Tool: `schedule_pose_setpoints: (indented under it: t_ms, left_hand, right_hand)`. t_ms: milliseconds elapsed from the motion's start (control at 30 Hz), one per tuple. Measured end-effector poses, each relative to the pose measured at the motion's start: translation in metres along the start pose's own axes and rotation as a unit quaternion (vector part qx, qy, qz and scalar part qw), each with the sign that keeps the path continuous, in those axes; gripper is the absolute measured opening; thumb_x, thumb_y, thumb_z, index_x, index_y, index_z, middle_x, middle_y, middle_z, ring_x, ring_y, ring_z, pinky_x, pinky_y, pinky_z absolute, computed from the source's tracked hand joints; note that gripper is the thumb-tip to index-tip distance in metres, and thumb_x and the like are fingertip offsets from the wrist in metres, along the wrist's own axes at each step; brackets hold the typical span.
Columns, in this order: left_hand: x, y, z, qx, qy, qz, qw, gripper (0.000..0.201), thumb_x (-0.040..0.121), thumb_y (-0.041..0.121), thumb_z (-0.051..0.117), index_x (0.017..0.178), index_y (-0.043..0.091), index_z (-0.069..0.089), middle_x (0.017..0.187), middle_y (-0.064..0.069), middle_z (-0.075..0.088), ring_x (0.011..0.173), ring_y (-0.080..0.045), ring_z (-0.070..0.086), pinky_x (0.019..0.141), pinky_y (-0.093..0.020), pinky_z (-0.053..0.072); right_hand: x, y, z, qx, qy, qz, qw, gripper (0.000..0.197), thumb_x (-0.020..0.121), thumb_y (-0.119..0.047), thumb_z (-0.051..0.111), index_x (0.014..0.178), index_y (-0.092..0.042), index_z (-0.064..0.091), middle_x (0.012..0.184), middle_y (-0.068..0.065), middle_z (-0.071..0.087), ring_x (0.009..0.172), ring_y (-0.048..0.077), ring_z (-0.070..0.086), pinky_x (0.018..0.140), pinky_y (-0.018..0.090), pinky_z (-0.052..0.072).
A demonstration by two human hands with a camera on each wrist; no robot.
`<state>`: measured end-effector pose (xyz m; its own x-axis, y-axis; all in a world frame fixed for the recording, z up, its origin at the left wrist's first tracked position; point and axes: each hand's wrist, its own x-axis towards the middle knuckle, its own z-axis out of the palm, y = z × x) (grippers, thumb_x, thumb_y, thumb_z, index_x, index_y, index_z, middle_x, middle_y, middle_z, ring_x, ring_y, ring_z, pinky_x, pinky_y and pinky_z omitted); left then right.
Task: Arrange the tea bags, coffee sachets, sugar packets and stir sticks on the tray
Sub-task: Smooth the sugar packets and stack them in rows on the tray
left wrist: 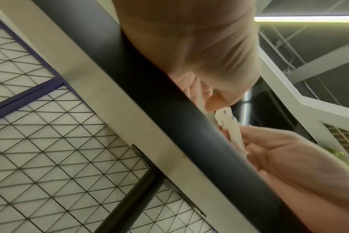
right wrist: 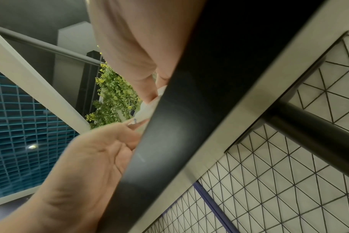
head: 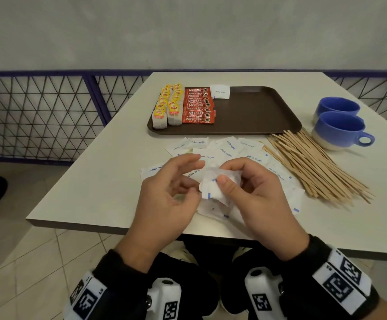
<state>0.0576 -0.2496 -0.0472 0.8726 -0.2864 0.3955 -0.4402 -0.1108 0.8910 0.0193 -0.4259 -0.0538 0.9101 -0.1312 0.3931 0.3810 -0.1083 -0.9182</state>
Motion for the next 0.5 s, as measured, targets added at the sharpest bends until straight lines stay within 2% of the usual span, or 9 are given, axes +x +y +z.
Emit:
schedule_pose_setpoints:
  t_ms: [67,133,167,233,300,400,500]
  left_hand:
    - [0.0,0.006,-0.005,-0.082,-0.027,-0.025,0.996,0.052,0.084,-0.001,0.06,0.132,0.019,0.057,0.11,-0.004,0.075,0.086,-0.03,0.073,0.083,-0.045,0.061]
    - [0.002,0.011,-0.007,-0.106,-0.029,-0.054,0.992,0.057,0.084,0.009,0.077,0.135,0.02,0.055,0.103,-0.01,0.076,0.08,-0.032,0.075,0.078,-0.043,0.063]
    - [0.003,0.013,-0.006,-0.103,-0.021,-0.078,0.991,0.062,0.079,0.013,0.083,0.135,0.023,0.056,0.099,-0.012,0.076,0.077,-0.031,0.075,0.077,-0.043,0.063]
    - [0.006,0.012,-0.003,-0.094,-0.02,-0.104,0.99,0.063,0.077,0.008,0.082,0.133,0.025,0.059,0.091,-0.013,0.076,0.073,-0.03,0.076,0.075,-0.041,0.064]
    - [0.007,0.009,-0.002,-0.112,-0.028,-0.101,0.988,0.054,0.081,-0.001,0.078,0.128,0.019,0.064,0.084,-0.012,0.076,0.07,-0.032,0.075,0.072,-0.038,0.064]
    - [0.007,0.003,-0.004,-0.144,-0.005,-0.088,0.986,0.034,0.082,-0.006,0.074,0.111,0.012,0.072,0.079,-0.015,0.071,0.065,-0.032,0.075,0.064,-0.034,0.063]
    - [0.008,0.001,-0.003,-0.142,0.014,-0.08,0.987,0.027,0.083,-0.006,0.072,0.105,0.009,0.072,0.081,-0.021,0.071,0.062,-0.028,0.074,0.061,-0.029,0.061]
  right_hand:
    - [0.0,0.0,0.0,0.003,0.01,-0.005,1.0,0.007,0.095,-0.008,0.068,0.097,-0.014,0.071,0.082,-0.005,0.069,0.071,0.008,0.061,0.062,0.021,0.049]
    - [0.0,-0.001,0.0,-0.003,0.008,-0.011,1.0,0.008,0.095,-0.006,0.068,0.098,-0.013,0.071,0.081,-0.007,0.069,0.069,0.006,0.06,0.062,0.018,0.048]
    - [0.0,0.0,0.0,-0.009,0.002,-0.013,1.0,0.009,0.095,-0.007,0.069,0.099,-0.015,0.071,0.082,-0.007,0.069,0.071,0.008,0.061,0.064,0.02,0.048]
    - [0.0,0.0,0.001,-0.016,-0.006,-0.009,1.0,0.009,0.096,-0.011,0.069,0.1,-0.018,0.071,0.086,-0.003,0.07,0.076,0.016,0.062,0.068,0.028,0.05]
    - [0.0,0.002,0.002,-0.024,-0.005,-0.004,1.0,0.008,0.096,-0.013,0.069,0.101,-0.02,0.071,0.088,0.001,0.07,0.078,0.021,0.063,0.068,0.035,0.051]
    - [-0.001,0.001,0.004,-0.043,0.002,-0.008,0.999,0.007,0.095,-0.02,0.07,0.102,-0.02,0.068,0.092,0.002,0.069,0.082,0.025,0.064,0.07,0.042,0.054]
    - [-0.001,-0.001,0.006,-0.062,0.013,0.012,0.998,0.016,0.095,-0.021,0.072,0.108,-0.025,0.063,0.094,-0.004,0.068,0.074,0.022,0.066,0.061,0.041,0.056]
